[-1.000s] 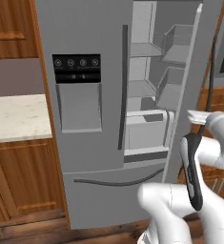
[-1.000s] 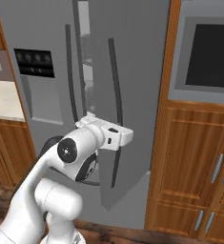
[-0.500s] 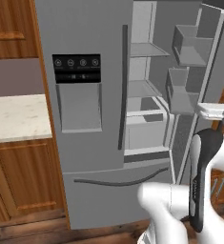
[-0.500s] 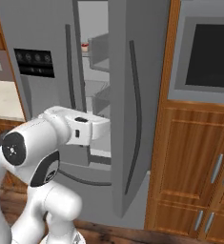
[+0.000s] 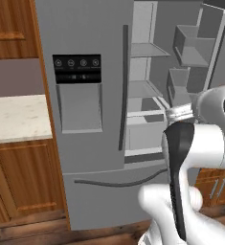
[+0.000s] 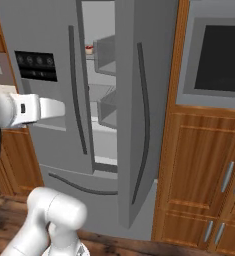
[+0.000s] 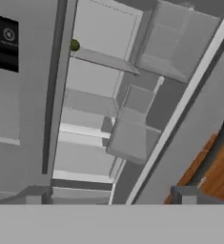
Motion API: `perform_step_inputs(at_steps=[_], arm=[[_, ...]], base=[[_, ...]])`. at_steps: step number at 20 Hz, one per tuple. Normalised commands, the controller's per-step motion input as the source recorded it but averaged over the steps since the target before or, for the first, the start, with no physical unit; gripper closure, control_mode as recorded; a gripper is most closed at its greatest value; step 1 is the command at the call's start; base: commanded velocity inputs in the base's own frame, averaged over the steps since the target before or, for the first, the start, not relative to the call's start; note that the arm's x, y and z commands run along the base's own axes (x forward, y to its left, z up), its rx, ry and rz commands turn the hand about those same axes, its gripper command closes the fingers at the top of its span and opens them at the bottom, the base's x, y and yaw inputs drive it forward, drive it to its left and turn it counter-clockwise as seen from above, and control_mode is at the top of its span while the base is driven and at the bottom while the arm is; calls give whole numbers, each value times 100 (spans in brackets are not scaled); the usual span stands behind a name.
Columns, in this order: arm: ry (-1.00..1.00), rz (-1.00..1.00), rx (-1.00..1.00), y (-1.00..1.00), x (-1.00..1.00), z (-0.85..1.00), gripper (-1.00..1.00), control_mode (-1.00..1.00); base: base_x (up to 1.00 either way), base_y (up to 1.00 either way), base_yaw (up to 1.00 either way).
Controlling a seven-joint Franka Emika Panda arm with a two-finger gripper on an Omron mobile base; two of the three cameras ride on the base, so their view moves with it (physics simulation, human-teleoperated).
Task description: Open the fridge, remove the apple, lime, and steak, and place them on any counter.
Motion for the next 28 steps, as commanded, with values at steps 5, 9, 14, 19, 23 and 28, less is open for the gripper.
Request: perform_step_inputs(at_steps=[5,9,14,19,23,28], arm=[[48,0,-6,42,100,-6,-100,-100],[11,0,-8,2,100,-53,-100,-100],[3,0,-17,-1,100,-62,-100,-100],[5,-3,-16,-36,83,-44,-100,-100],[6,-5,-14,-61,58,-26,-100,-100],[3,-5,-13,-74,13,-26,-100,-100]], base=[[0,0,0],[0,0,0],[0,0,0],[0,0,0],[0,0,0],[0,0,0]])
